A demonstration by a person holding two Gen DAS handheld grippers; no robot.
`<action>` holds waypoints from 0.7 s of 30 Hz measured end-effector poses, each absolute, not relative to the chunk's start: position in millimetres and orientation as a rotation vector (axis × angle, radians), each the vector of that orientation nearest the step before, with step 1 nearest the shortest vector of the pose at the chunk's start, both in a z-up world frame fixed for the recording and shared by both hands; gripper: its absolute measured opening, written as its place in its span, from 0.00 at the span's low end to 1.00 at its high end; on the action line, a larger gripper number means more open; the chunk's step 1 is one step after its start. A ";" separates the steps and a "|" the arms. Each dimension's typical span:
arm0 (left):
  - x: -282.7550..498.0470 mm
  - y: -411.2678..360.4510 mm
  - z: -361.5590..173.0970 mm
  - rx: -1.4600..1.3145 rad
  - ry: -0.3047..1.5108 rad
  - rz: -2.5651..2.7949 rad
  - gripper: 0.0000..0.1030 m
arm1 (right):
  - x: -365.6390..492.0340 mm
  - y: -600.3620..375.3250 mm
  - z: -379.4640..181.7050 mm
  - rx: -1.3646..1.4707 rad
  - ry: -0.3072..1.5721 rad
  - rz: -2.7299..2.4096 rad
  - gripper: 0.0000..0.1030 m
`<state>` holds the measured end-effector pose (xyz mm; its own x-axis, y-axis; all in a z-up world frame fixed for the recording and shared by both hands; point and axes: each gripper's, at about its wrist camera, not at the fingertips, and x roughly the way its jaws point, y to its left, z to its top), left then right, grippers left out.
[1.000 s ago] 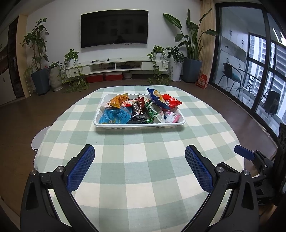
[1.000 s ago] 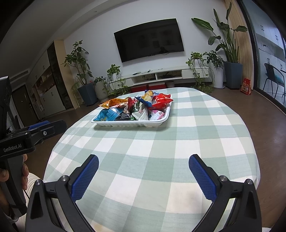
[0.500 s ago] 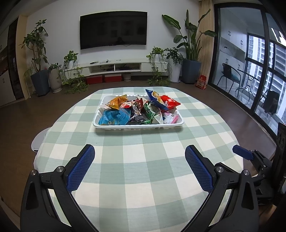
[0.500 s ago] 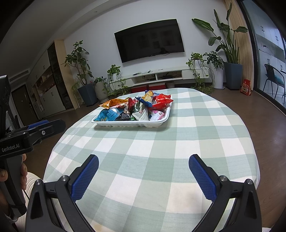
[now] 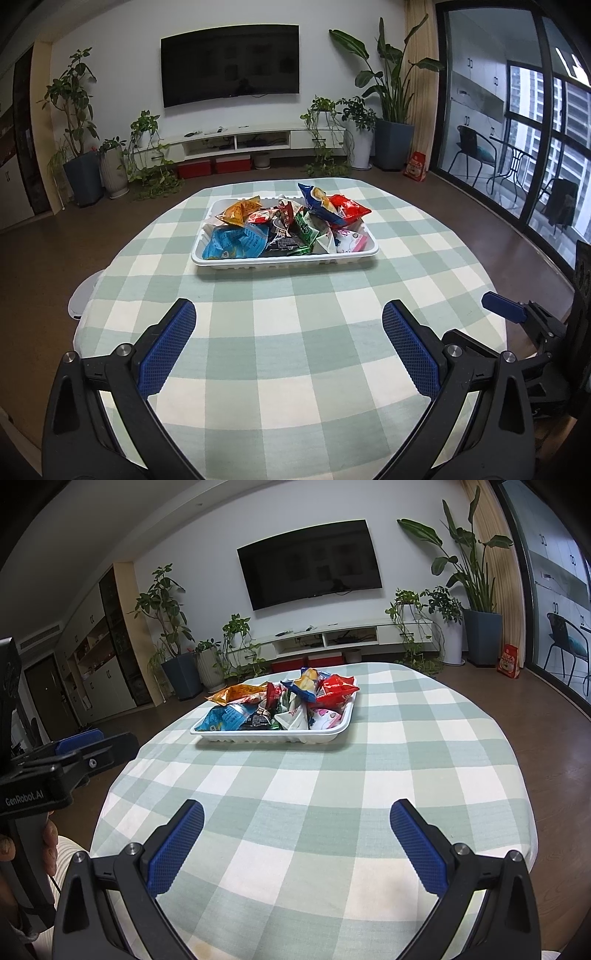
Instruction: Organize snacks
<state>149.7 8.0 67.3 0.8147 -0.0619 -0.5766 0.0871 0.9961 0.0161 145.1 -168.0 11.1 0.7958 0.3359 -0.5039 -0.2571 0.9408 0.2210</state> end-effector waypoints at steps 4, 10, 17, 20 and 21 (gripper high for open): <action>147.6 4.7 66.4 0.047 0.597 -0.081 1.00 | 145.0 -167.8 11.1 0.143 0.567 0.320 1.00; 144.3 1.6 66.0 0.045 0.576 -0.065 1.00 | 145.1 -167.7 10.7 0.143 0.565 0.321 1.00; 144.8 -4.8 63.3 0.088 0.571 -0.025 1.00 | 145.3 -167.9 10.1 0.143 0.564 0.321 1.00; 144.7 -3.1 61.1 0.062 0.582 -0.040 1.00 | 145.1 -167.6 10.3 0.143 0.564 0.321 1.00; 144.4 -1.7 60.3 0.049 0.591 -0.048 1.00 | 145.1 -167.6 10.2 0.143 0.564 0.321 1.00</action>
